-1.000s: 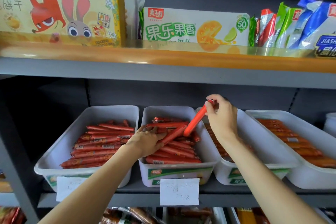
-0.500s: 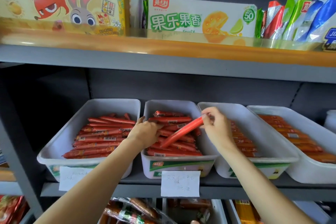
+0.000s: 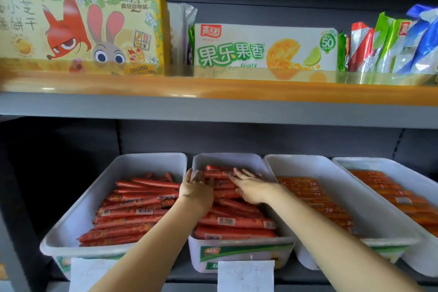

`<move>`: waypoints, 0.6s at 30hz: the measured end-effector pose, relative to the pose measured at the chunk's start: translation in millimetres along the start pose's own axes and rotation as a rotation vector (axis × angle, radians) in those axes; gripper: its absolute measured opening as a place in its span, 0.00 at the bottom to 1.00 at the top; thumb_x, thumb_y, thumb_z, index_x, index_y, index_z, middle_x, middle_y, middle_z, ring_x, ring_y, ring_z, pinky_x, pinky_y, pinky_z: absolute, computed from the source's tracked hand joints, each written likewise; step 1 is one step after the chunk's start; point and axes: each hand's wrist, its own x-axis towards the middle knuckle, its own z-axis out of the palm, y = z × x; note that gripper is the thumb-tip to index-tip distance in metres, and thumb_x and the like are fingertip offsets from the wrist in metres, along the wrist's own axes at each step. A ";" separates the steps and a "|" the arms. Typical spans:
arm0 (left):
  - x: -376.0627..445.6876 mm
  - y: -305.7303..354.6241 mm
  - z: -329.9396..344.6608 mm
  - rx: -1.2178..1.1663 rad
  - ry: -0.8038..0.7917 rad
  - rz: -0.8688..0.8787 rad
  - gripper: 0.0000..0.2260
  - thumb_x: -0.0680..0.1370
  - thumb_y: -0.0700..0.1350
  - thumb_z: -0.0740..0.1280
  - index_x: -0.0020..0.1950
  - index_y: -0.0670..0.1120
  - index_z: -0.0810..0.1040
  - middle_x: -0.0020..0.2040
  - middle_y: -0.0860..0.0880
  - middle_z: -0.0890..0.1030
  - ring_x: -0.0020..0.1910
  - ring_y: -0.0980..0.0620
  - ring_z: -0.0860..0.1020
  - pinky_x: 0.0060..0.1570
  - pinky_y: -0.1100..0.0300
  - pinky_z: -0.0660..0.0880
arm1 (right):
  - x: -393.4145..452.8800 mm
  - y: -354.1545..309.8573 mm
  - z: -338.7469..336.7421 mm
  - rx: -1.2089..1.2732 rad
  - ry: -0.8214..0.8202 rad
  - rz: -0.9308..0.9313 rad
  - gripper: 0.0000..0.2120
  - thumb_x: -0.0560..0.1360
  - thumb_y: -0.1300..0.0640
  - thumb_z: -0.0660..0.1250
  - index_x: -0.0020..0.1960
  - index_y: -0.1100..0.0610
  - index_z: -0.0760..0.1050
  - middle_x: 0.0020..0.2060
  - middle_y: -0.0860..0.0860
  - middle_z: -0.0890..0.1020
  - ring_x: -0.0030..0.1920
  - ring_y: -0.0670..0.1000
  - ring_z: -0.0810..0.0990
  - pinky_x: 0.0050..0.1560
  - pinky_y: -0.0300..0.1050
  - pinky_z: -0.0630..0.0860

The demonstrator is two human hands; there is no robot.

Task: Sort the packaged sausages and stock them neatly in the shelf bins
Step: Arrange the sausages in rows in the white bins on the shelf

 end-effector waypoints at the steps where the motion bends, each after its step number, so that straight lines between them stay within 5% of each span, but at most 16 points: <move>1: 3.8 1.5 1.2 -0.017 0.016 -0.030 0.25 0.81 0.42 0.48 0.78 0.44 0.45 0.78 0.42 0.49 0.77 0.45 0.45 0.74 0.46 0.38 | 8.0 0.1 1.7 -0.008 0.011 0.038 0.27 0.82 0.59 0.48 0.78 0.51 0.41 0.77 0.50 0.40 0.77 0.53 0.41 0.76 0.54 0.42; 7: 5.9 -0.8 12.0 -0.191 0.130 -0.029 0.23 0.80 0.41 0.48 0.76 0.45 0.57 0.75 0.45 0.59 0.75 0.48 0.56 0.73 0.48 0.39 | 31.2 6.3 3.5 0.119 0.003 0.027 0.27 0.83 0.57 0.49 0.77 0.46 0.42 0.77 0.49 0.42 0.77 0.53 0.46 0.76 0.50 0.45; 11: 9.5 -0.1 13.5 -0.233 0.153 -0.012 0.24 0.81 0.42 0.48 0.77 0.43 0.49 0.77 0.44 0.53 0.77 0.47 0.50 0.73 0.49 0.39 | 20.1 23.5 2.3 0.129 0.054 -0.132 0.27 0.81 0.65 0.52 0.77 0.51 0.52 0.77 0.50 0.50 0.76 0.51 0.52 0.75 0.44 0.49; 15: 7.5 -0.2 13.5 -0.198 0.116 0.010 0.24 0.81 0.46 0.47 0.77 0.43 0.50 0.77 0.44 0.53 0.77 0.47 0.50 0.74 0.49 0.41 | 20.6 15.4 1.8 0.138 0.049 -0.088 0.32 0.78 0.69 0.53 0.78 0.52 0.49 0.77 0.49 0.48 0.76 0.52 0.54 0.74 0.45 0.54; 18: 9.0 -0.5 13.8 -0.210 0.115 0.019 0.24 0.81 0.46 0.49 0.77 0.42 0.52 0.76 0.45 0.58 0.75 0.48 0.58 0.74 0.49 0.43 | 23.4 4.3 -3.5 0.343 0.106 -0.053 0.25 0.80 0.62 0.56 0.76 0.57 0.56 0.74 0.53 0.61 0.73 0.55 0.62 0.70 0.43 0.58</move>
